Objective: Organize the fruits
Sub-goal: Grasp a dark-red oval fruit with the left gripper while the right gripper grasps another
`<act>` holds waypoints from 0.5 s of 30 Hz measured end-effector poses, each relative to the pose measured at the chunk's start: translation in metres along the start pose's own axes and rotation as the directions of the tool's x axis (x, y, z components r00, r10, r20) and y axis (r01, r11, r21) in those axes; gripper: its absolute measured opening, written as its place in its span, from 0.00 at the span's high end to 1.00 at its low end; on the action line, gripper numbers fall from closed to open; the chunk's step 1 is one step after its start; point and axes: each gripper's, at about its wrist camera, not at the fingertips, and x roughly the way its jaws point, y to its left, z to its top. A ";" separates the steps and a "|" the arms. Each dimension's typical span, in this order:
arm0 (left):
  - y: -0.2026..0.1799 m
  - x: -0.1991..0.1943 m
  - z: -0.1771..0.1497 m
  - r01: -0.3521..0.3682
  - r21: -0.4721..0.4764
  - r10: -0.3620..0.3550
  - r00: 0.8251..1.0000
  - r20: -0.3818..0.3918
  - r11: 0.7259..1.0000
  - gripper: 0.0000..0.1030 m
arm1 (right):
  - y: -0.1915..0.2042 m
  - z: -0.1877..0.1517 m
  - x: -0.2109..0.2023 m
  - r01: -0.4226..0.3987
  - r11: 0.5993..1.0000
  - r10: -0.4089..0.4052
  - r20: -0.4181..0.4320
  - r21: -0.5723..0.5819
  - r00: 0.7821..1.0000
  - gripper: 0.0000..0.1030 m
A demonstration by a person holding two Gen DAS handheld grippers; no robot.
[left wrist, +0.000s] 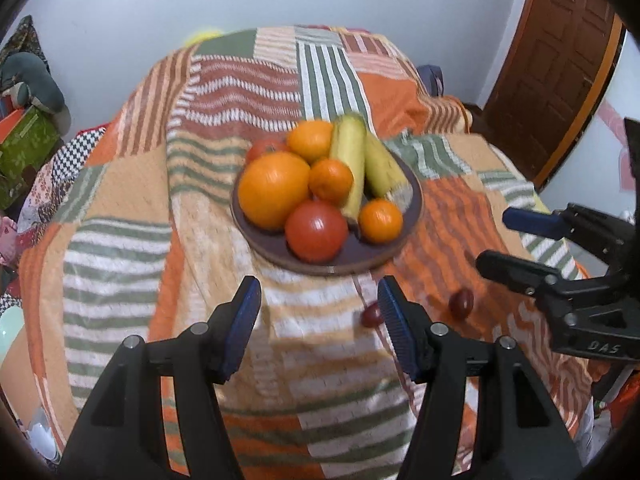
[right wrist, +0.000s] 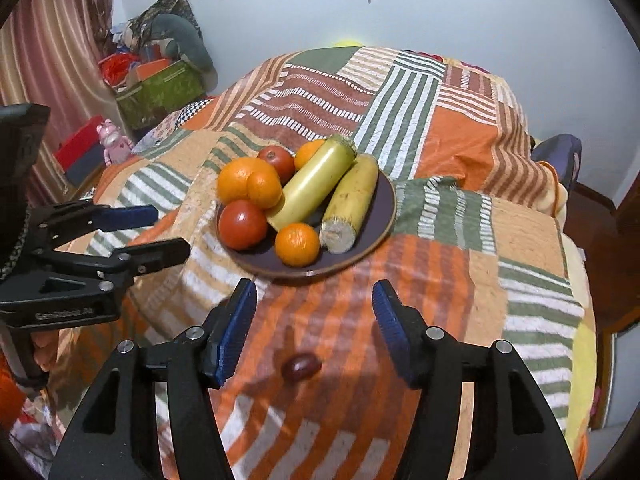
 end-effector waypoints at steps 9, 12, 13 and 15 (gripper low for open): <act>-0.017 0.027 -0.018 0.053 0.027 -0.051 0.996 -0.076 0.998 0.41 | 0.003 -0.029 0.019 -0.009 1.000 0.008 -0.076 -0.012 0.997 0.45; -0.022 0.037 -0.019 0.063 0.038 -0.059 0.994 -0.095 0.997 0.42 | 0.003 -0.037 0.025 -0.019 1.000 0.018 -0.095 -0.006 0.995 0.46; -0.023 0.041 -0.019 0.068 0.038 -0.064 0.993 -0.101 0.997 0.43 | 0.003 -0.038 0.026 -0.018 1.000 0.017 -0.098 -0.008 0.995 0.49; -0.025 0.044 -0.019 0.077 0.037 -0.073 0.992 -0.104 0.996 0.46 | 0.002 -0.039 0.030 -0.024 1.000 0.024 -0.107 -0.004 0.994 0.54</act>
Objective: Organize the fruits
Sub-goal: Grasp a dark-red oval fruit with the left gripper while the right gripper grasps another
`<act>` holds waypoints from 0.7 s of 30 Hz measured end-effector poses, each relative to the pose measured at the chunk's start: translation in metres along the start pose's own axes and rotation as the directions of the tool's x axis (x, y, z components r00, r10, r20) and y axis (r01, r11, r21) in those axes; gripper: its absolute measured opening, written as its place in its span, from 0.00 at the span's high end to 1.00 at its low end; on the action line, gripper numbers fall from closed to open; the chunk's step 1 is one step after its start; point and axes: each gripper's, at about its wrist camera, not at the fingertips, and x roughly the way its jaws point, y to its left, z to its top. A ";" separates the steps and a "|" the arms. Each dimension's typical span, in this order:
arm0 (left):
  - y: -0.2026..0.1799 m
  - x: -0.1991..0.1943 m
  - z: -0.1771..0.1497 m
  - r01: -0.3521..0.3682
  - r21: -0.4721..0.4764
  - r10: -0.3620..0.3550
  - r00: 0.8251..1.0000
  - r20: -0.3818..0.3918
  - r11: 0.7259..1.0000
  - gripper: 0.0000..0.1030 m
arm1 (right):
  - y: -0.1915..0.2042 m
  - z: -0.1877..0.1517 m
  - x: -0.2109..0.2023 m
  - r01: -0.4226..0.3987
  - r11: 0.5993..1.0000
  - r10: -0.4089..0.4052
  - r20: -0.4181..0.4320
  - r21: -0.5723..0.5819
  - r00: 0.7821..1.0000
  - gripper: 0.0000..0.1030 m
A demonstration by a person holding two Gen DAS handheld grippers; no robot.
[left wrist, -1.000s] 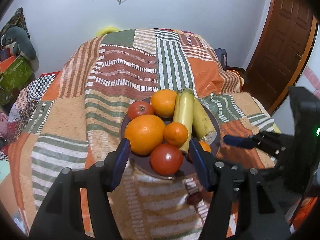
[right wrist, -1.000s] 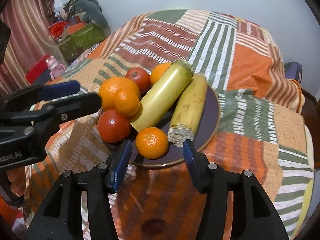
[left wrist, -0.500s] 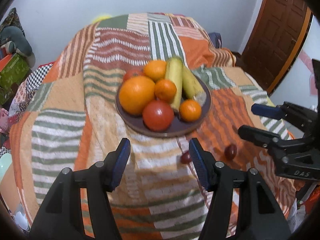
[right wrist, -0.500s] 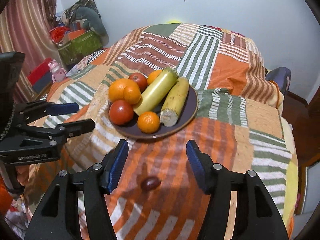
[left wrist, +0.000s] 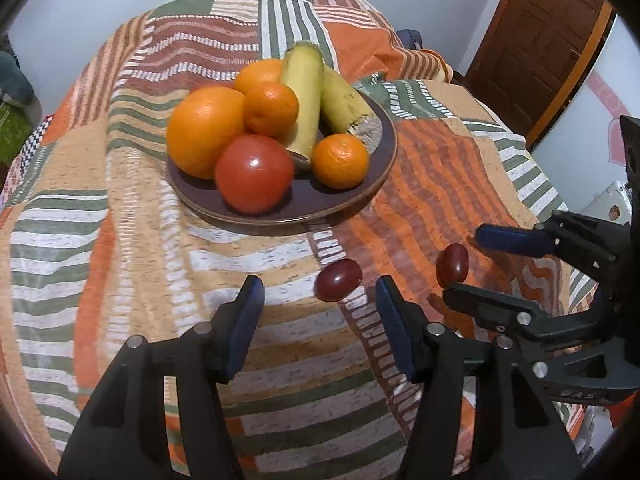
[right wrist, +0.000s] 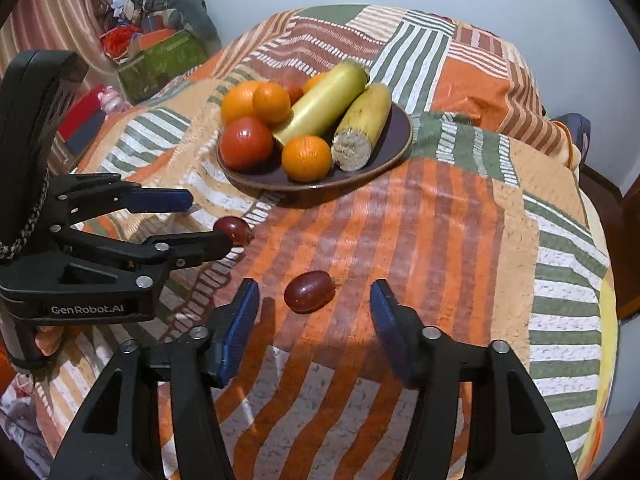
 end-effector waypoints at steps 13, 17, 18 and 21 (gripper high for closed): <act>-0.005 0.012 0.003 0.033 0.000 -0.033 0.999 -0.001 0.999 0.76 | 0.002 -0.001 0.006 -0.009 1.000 0.009 0.009 -0.017 1.000 0.74; -0.003 0.007 0.003 0.031 -0.007 -0.031 1.000 0.007 1.000 0.76 | 0.000 0.003 0.001 -0.015 1.000 0.015 0.023 -0.002 1.000 0.74; -0.001 0.006 0.002 0.033 -0.012 -0.033 0.999 0.009 0.999 0.76 | 0.000 0.004 0.000 -0.016 1.000 0.016 0.027 0.000 0.999 0.74; 0.003 -0.003 0.003 0.030 -0.021 -0.029 0.999 0.028 0.999 0.76 | 0.000 0.008 -0.004 -0.014 1.000 0.014 0.041 0.000 0.999 0.74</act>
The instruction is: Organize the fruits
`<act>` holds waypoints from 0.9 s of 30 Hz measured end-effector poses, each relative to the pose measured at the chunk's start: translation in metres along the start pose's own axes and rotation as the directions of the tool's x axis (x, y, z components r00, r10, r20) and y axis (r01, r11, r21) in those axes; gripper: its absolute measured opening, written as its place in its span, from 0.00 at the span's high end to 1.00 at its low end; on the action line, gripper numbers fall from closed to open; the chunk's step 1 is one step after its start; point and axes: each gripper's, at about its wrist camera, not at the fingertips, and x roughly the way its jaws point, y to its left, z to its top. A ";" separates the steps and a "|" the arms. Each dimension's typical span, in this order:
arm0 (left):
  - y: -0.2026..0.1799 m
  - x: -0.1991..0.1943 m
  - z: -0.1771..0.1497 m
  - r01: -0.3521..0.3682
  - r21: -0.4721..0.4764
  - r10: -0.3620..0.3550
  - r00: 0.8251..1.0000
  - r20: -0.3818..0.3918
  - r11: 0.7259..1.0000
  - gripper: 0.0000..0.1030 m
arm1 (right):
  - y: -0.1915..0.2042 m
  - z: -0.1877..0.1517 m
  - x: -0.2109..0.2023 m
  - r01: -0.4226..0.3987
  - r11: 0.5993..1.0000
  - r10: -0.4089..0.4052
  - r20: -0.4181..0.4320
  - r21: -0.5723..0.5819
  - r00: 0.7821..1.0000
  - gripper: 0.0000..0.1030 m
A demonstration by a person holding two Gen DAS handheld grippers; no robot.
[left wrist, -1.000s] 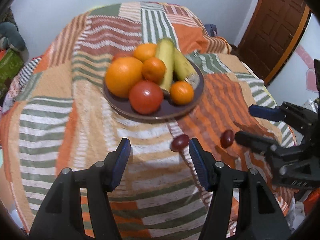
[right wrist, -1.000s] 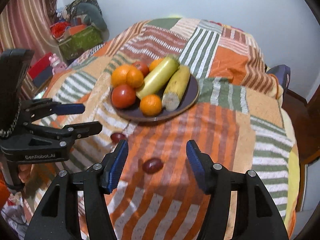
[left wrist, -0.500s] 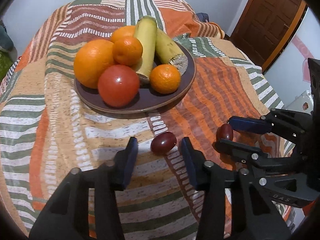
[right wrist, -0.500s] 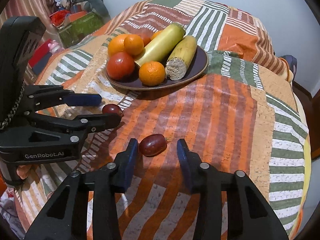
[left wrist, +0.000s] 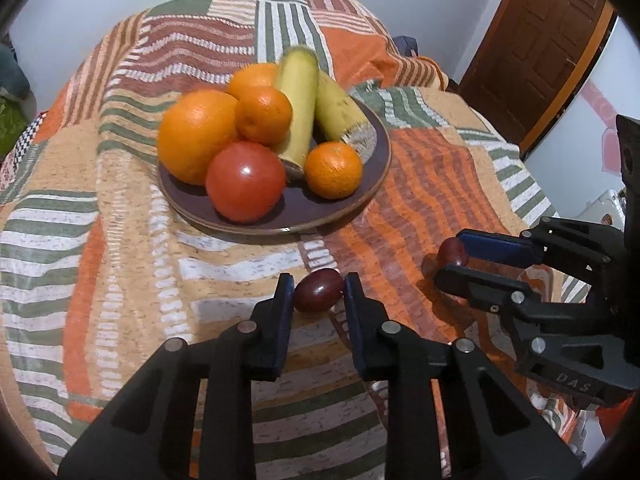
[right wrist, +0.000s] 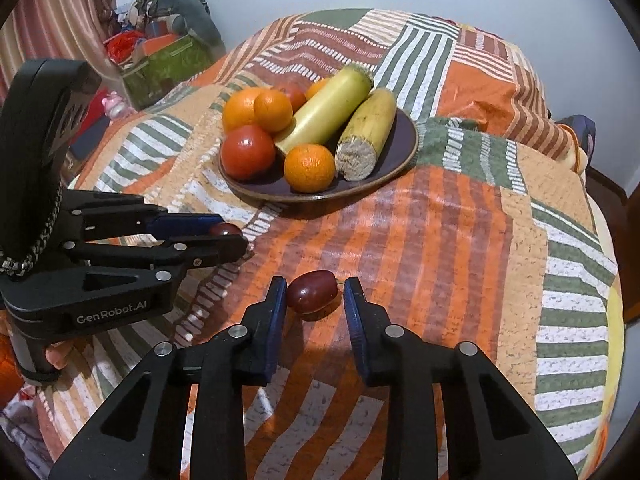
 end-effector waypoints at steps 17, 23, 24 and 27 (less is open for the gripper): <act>0.048 -0.026 0.029 -0.072 -0.080 0.080 0.991 0.103 0.994 0.76 | 0.007 0.045 -0.004 -0.011 1.000 0.013 0.094 -0.026 0.996 0.74; 0.065 -0.015 0.040 -0.108 -0.105 0.119 0.987 0.106 0.989 0.76 | 0.017 0.057 0.016 -0.026 0.998 0.030 0.082 -0.050 0.996 0.74; 0.068 -0.012 0.042 -0.103 -0.112 0.115 0.988 0.105 0.988 0.76 | 0.019 0.059 0.021 -0.031 0.998 0.035 0.074 -0.054 0.997 0.74; 0.073 -0.006 0.045 -0.099 -0.119 0.111 0.989 0.099 0.988 0.76 | 0.024 0.061 0.029 -0.043 0.997 0.047 0.064 -0.067 0.997 0.74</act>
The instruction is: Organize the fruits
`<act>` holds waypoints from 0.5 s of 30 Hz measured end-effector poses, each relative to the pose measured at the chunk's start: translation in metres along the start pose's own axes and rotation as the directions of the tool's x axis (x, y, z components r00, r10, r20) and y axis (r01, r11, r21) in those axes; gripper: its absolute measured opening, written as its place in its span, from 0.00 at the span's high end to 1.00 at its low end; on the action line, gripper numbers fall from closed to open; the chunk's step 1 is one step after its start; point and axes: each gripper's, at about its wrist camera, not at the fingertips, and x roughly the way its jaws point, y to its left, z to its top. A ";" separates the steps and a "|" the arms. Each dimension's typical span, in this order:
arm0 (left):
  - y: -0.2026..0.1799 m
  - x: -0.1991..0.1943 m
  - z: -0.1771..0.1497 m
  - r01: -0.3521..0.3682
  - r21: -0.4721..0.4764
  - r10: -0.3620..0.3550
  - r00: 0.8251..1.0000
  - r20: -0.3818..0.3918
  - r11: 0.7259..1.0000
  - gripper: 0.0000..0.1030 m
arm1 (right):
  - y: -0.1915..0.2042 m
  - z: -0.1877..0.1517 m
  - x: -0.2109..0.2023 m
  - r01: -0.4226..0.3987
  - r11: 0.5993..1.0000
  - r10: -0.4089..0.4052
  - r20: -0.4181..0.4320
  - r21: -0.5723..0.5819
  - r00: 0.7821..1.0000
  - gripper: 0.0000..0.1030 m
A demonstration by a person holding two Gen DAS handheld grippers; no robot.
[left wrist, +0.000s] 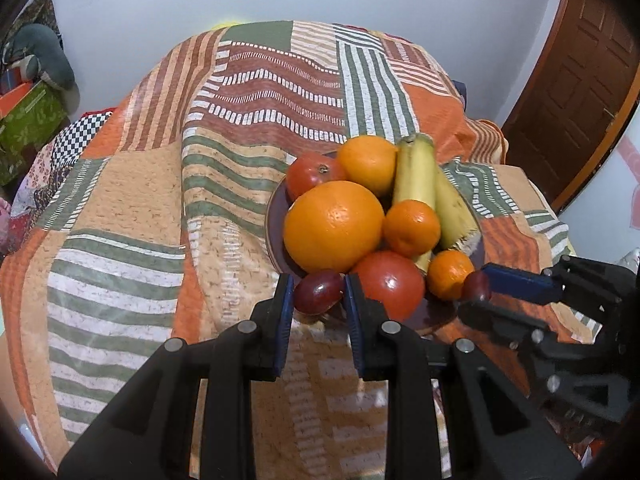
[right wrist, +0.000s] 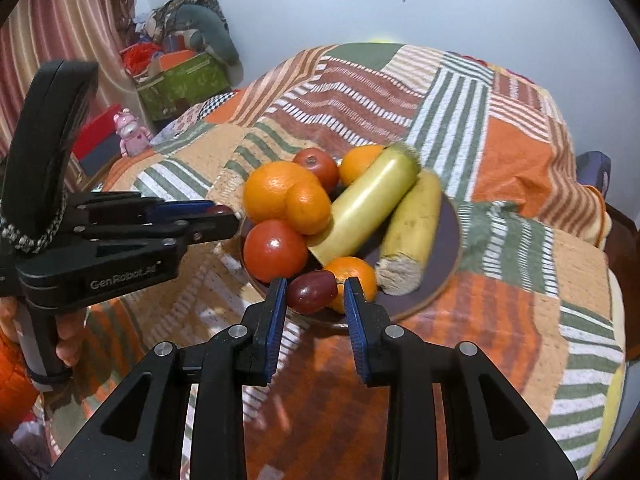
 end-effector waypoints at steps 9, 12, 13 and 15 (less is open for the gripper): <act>0.004 0.013 0.001 0.020 -0.018 -0.021 1.000 -0.015 1.000 0.76 | 0.007 0.012 0.014 0.025 0.999 -0.025 0.003 -0.047 1.000 0.74; 0.004 0.013 0.001 0.015 -0.015 -0.015 1.000 -0.018 1.000 0.72 | 0.006 0.011 0.016 0.029 0.998 -0.029 0.003 -0.051 1.000 0.74; 0.004 0.013 0.002 0.011 -0.017 -0.011 1.000 -0.019 1.000 0.70 | 0.006 0.011 0.016 0.031 0.998 -0.031 0.003 -0.053 1.000 0.74; 0.005 0.013 0.002 0.000 -0.027 0.000 1.000 -0.020 1.000 0.66 | 0.006 0.011 0.016 0.032 0.998 -0.032 0.003 -0.055 0.999 0.73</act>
